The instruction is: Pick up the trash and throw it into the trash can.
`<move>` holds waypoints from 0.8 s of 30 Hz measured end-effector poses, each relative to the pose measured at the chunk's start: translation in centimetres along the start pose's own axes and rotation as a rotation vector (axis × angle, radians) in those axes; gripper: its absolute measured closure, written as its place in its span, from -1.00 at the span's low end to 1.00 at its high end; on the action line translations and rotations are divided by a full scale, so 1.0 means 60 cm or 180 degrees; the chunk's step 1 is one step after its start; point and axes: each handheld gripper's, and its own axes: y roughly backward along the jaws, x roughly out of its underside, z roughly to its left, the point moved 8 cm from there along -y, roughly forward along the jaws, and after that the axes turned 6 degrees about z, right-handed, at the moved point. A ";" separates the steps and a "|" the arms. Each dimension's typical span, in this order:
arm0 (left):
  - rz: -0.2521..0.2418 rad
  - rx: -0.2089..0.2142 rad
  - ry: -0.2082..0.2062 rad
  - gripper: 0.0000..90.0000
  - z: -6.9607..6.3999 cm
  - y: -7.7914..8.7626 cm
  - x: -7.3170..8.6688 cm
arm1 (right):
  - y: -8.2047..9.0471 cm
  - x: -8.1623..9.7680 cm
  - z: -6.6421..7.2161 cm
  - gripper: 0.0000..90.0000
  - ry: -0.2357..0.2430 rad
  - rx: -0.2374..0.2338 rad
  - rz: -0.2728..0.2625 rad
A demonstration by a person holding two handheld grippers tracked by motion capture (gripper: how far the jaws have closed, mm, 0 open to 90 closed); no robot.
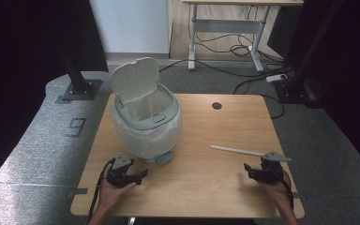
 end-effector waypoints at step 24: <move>0.0031 0.0102 0.0144 -0.48 0.005 -0.005 0.012 | -0.056 -0.071 -0.032 -0.56 0.0101 -0.0197 0.0091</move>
